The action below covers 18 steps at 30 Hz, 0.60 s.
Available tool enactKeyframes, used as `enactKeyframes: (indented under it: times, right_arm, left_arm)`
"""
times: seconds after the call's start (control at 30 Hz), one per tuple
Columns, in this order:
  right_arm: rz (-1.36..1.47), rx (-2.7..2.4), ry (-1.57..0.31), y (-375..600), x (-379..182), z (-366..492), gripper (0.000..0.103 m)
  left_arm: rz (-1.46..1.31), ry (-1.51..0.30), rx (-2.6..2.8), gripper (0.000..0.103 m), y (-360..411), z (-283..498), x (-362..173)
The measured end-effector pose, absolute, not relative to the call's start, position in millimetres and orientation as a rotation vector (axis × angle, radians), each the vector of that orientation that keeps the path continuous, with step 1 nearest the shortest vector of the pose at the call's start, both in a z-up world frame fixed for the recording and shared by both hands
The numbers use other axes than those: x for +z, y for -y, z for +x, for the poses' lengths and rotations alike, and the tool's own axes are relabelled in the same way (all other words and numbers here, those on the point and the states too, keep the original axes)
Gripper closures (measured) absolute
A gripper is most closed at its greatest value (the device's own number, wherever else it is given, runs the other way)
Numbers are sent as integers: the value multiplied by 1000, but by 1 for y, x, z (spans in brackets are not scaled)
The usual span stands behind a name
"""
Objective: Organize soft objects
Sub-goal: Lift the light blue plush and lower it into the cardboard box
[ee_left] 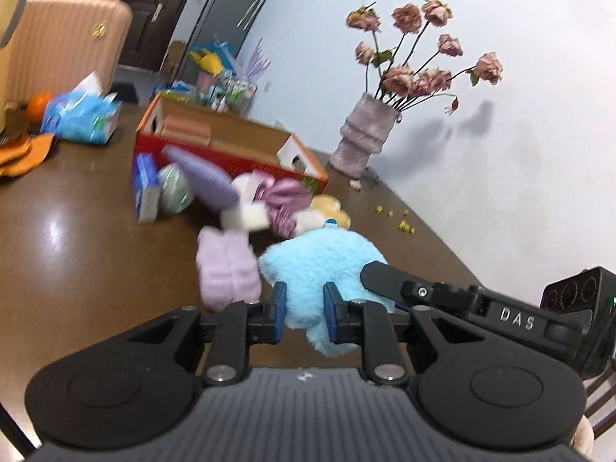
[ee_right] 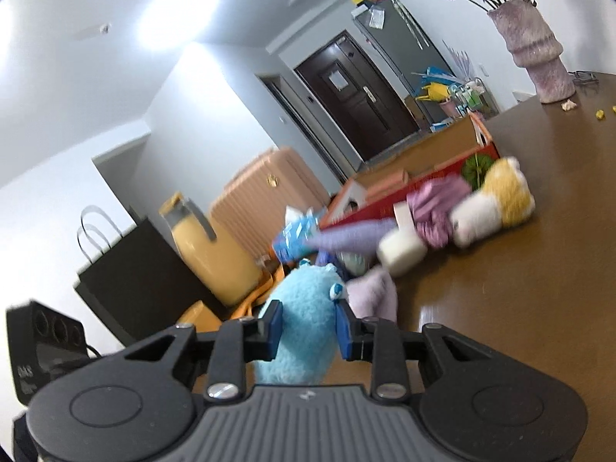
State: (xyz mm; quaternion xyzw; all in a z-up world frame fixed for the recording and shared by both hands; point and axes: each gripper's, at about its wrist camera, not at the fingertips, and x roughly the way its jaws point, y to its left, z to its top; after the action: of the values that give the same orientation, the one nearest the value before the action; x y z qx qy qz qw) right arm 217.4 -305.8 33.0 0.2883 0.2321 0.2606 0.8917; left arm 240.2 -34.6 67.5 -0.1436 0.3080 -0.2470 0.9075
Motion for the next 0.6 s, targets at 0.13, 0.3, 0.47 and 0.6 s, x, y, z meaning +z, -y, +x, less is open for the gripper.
enactKeyframes:
  times: [0.13,0.3,0.47,0.6]
  right_arm:
    - [614,550,-471,321,50,255,76]
    - [641,579,-467,337,78,335,77]
    - [670,599,-492,348,104,445,78]
    - [671,555,-534,349,102,531,78]
  left_arm:
    - [-288,-630,-514,82,46,281,85]
    - [-281,-603,-512,82,55,363,121]
    - [-296,-608,-491,83,61,473,143]
    - [-327,-671,-468,82,66,565,134]
